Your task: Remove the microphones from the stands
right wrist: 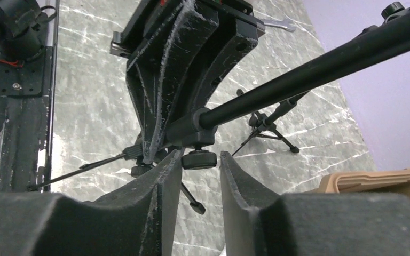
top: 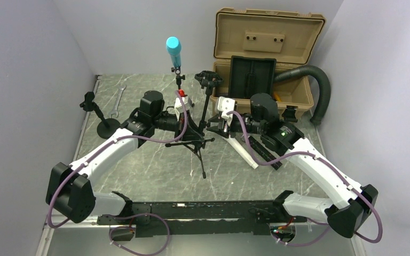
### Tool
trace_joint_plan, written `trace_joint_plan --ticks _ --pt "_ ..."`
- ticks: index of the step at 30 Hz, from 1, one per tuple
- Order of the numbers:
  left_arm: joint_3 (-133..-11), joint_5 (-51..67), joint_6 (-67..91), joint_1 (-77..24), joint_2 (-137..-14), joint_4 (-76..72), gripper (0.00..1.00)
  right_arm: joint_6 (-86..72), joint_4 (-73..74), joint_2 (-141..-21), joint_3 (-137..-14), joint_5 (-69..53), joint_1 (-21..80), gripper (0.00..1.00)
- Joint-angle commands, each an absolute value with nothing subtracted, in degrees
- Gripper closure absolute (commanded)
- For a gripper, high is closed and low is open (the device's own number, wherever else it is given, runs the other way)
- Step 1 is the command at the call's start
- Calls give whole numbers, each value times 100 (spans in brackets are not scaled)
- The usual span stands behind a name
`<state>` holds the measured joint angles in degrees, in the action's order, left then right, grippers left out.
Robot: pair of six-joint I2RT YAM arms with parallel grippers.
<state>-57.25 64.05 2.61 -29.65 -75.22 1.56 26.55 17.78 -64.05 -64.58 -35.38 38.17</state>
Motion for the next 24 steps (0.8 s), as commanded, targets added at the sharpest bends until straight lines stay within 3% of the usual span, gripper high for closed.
trace_joint_plan --ticks 1,6,10,24 --pt "-6042 6821 88 -3050 -7392 -347 100 2725 1884 -6332 -6608 -3304 3792 62" --pt "-5987 6781 -179 -3049 -7400 -249 100 2442 2037 -6116 -6858 -3767 3511 40" --pt "-6021 6729 -384 -3049 -7392 -74 100 2210 2179 -5878 -7082 -4280 3182 30" --pt "-6014 6567 -1008 -3050 -7189 549 100 1604 2251 -6030 -8200 -4478 2733 29"
